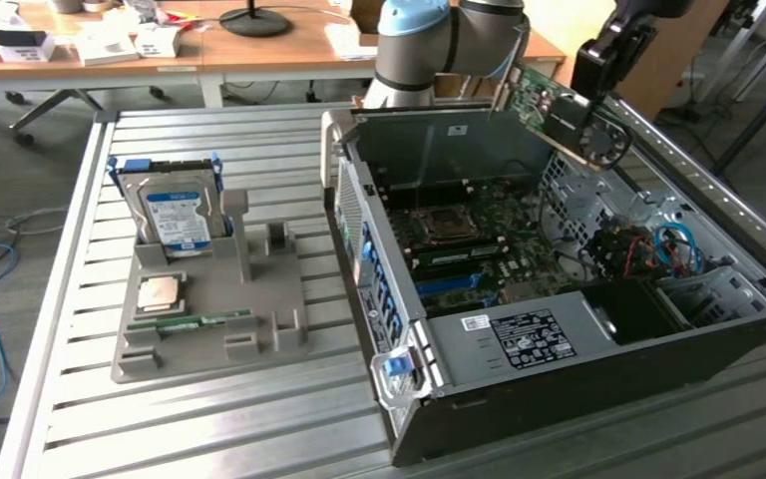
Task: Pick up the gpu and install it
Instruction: 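Insert the gpu into the slot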
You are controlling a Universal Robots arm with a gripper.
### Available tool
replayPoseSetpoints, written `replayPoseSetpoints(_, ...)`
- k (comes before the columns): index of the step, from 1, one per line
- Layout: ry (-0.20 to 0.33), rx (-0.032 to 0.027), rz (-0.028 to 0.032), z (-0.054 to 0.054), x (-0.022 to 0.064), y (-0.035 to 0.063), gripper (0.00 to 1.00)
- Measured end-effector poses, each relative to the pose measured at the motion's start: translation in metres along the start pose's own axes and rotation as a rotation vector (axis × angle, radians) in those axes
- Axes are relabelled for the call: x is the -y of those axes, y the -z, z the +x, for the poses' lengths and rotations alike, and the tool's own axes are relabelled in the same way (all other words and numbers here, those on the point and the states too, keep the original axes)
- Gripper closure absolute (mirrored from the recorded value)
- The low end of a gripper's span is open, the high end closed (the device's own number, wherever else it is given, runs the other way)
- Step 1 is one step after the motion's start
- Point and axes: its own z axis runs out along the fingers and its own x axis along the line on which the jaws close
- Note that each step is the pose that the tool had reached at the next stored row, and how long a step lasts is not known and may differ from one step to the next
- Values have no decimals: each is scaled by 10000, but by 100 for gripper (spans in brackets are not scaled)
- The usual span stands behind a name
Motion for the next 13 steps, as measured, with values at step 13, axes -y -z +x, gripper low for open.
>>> replayPoseSetpoints(13,2541,-138,-25,0,1,-16,74)
